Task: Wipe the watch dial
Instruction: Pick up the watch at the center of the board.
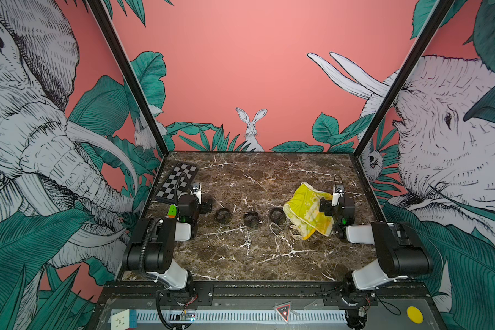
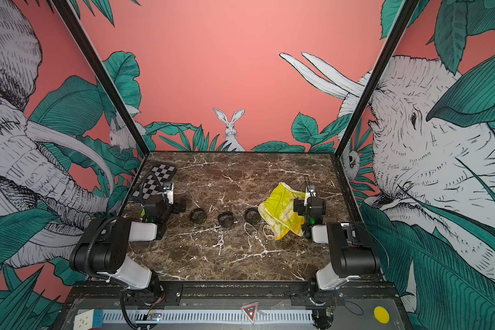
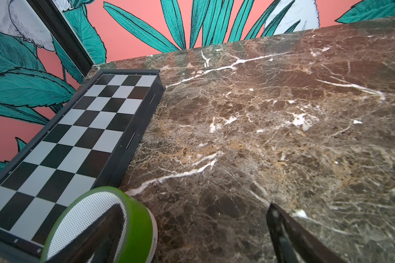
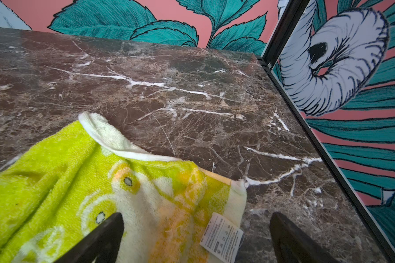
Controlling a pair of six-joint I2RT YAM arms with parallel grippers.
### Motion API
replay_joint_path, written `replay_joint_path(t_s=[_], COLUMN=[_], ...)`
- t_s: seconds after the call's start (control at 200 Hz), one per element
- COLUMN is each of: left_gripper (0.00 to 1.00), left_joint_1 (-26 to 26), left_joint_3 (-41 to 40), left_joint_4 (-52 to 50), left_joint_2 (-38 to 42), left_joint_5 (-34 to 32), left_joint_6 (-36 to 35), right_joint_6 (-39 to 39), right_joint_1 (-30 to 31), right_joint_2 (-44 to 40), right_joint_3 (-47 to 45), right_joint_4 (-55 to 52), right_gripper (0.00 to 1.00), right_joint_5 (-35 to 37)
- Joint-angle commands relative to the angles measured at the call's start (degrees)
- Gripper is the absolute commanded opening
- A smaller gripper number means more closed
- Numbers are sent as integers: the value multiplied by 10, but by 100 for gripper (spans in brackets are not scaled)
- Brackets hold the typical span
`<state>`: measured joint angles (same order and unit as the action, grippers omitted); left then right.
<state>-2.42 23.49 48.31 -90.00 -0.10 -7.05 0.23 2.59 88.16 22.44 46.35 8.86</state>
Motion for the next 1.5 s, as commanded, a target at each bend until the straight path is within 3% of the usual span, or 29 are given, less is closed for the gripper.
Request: replay_joint_path(t_s=[0.0, 0.065, 0.21, 0.42, 0.57, 0.765, 0.855, 0.97, 1.035, 1.145, 1.496], left_gripper=[99, 99, 98, 97, 95, 92, 92, 92, 91, 90, 73], left_joint_1=[2, 2, -2, -32, -133, -282, -328, -351, -362, -398, -449], left_joint_3=[5, 27, 116, 138, 171, 241, 256, 271, 288, 312, 426], left_joint_4=[9, -34, -220, -291, -371, -494, -516, -538, -564, -604, -720], left_joint_2=[13, 27, 67, 155, 178, 152, 143, 123, 108, 81, -50], left_joint_5=[-4, -20, -21, 3, 0, 29, 45, 93, 116, 122, 135], left_joint_6=[1, 6, 0, 45, 37, 11, -4, -17, -24, -57, -135], right_joint_6=[13, 18, 45, 153, 189, 244, 243, 229, 225, 216, 215], right_joint_1=[-1, -1, -1, -1, 0, 0, 0, 0, 0, 0, 0], right_joint_2=[-48, -84, -135, -161, -180, -215, -216, -217, -212, -201, -180], right_joint_3=[51, 108, 164, 219, 242, 255, 251, 231, 234, 246, 270], right_joint_4=[-82, -210, -300, -461, -575, -671, -684, -665, -672, -690, -706], right_gripper=[98, 98, 98, 98, 98, 98, 98, 98, 91, 89, 85], right_joint_5=[38, 57, 56, 10, -16, -18, -45, -94, -106, -120, -179])
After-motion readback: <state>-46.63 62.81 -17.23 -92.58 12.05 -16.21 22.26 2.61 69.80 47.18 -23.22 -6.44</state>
